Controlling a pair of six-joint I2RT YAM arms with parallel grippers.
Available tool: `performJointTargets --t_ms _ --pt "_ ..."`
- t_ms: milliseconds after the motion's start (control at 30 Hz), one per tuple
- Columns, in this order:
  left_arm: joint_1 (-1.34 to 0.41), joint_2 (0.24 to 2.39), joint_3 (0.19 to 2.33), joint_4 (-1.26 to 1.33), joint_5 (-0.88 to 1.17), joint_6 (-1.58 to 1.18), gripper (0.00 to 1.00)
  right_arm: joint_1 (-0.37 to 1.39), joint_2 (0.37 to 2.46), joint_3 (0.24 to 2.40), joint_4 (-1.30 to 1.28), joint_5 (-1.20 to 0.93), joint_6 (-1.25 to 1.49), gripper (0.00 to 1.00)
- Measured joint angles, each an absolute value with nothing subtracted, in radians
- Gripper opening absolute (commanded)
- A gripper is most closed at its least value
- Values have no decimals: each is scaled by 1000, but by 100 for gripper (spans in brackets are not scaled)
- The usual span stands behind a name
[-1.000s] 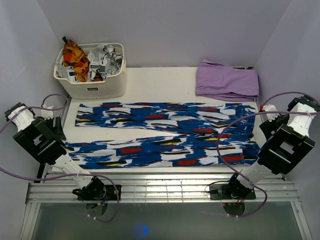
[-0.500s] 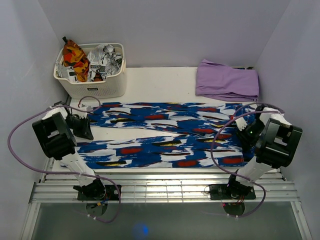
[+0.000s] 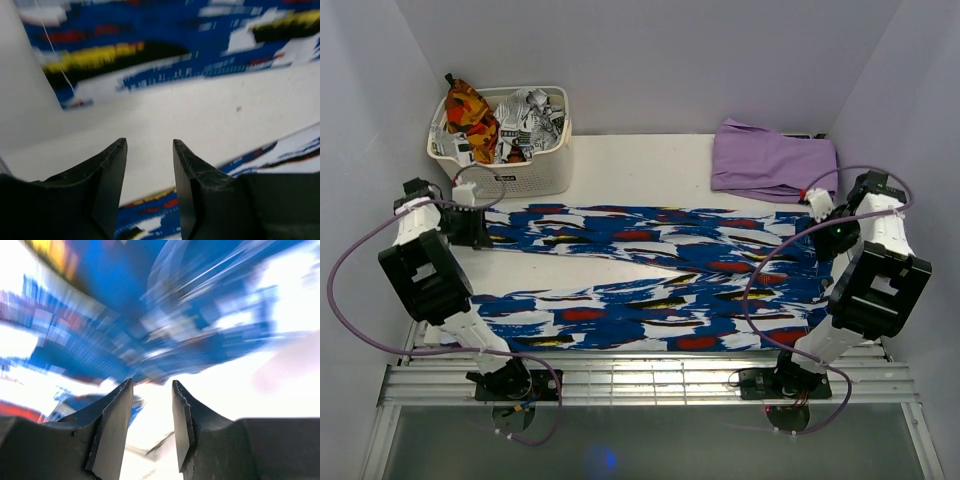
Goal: Fold and stack the trousers
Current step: Flatten the trousers out
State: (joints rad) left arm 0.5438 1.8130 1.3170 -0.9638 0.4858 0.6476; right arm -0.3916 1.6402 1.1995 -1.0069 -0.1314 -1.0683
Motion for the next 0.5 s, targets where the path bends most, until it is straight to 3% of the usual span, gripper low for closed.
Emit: performJointTargets --t_ms 200,367,500 --pt "376 1861 1452 -739 537 526 53 -340 1674 1431 -933 -251 -925 41" --pt "272 2022 1464 -593 518 388 50 -273 1814 1423 -867 -255 -830 40" --pt "274 2022 1420 -507 450 338 45 -230 1903 1392 -805 -234 -765 40"
